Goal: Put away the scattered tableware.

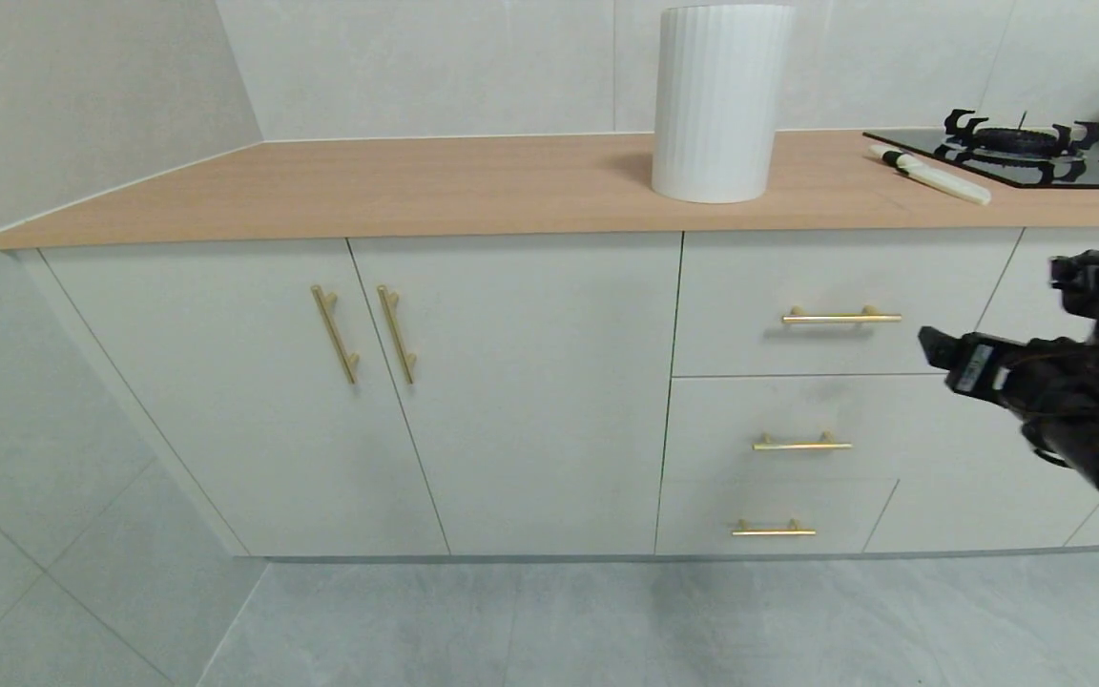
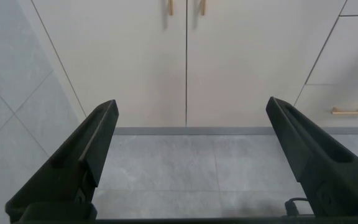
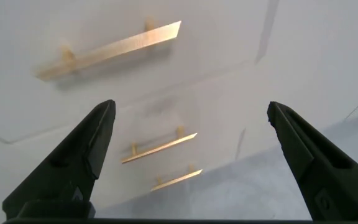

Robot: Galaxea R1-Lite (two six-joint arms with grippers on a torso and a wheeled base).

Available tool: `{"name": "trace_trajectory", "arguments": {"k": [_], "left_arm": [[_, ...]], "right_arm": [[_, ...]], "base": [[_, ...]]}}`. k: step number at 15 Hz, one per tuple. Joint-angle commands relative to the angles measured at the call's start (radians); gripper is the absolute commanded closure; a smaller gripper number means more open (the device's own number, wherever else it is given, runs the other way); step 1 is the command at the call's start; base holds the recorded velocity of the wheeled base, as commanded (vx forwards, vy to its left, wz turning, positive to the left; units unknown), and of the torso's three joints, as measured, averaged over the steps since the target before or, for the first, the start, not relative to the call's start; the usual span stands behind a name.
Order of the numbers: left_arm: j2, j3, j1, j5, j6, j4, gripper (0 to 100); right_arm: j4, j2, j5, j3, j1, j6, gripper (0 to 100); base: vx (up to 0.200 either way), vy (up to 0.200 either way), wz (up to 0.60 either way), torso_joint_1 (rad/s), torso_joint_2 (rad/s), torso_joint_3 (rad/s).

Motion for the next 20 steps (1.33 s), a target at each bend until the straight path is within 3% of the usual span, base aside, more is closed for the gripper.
{"name": "trace_trajectory", "arguments": {"k": [1,4,5,7,12,15,18,20], "left_arm": [[0.000,0.000,0.000,0.000,-0.002,-0.001,0],[0.000,0.000,0.000,0.000,0.000,-0.001,0],[0.000,0.000,0.000,0.000,0.000,-0.001,0],[0.000,0.000,0.000,0.000,0.000,-0.001,0],[0.000,0.000,0.000,0.000,0.000,0.001,0],[0.000,0.000,0.000,0.000,0.000,0.001,0],[0.000,0.000,0.000,0.000,0.000,-0.001,0],[0.000,0.000,0.000,0.000,-0.002,0.001,0]], "right_arm": [[0.015,-0.533,0.001,0.246,-0.001,-0.246,0],[0.177,-0.798,-0.019,0.287,-0.018,-0.354,0],[0.391,-0.942,-0.044,0.287,-0.081,-0.365,0],[0.622,-1.137,-0.039,0.287,-0.109,-0.365,0],[0.894,-1.510,-0.041,0.299,-0.143,-0.368,0],[0.909,-1.579,-0.033,0.319,-0.179,-0.361,0],[0.840,-1.590,-0.016,0.468,-0.184,-0.330,0],[0.739,-1.590,0.212,0.591,-0.184,-0.305,0]], "base": [[0.000,0.000,0.00,0.000,0.00,0.000],[0.000,0.000,0.00,0.000,0.00,0.000],[0.000,0.000,0.00,0.000,0.00,0.000],[0.000,0.000,0.00,0.000,0.00,0.000],[0.000,0.000,0.00,0.000,0.00,0.000],[0.000,0.000,0.00,0.000,0.00,0.000],[0.000,0.000,0.00,0.000,0.00,0.000],[0.000,0.000,0.00,0.000,0.00,0.000]]}}
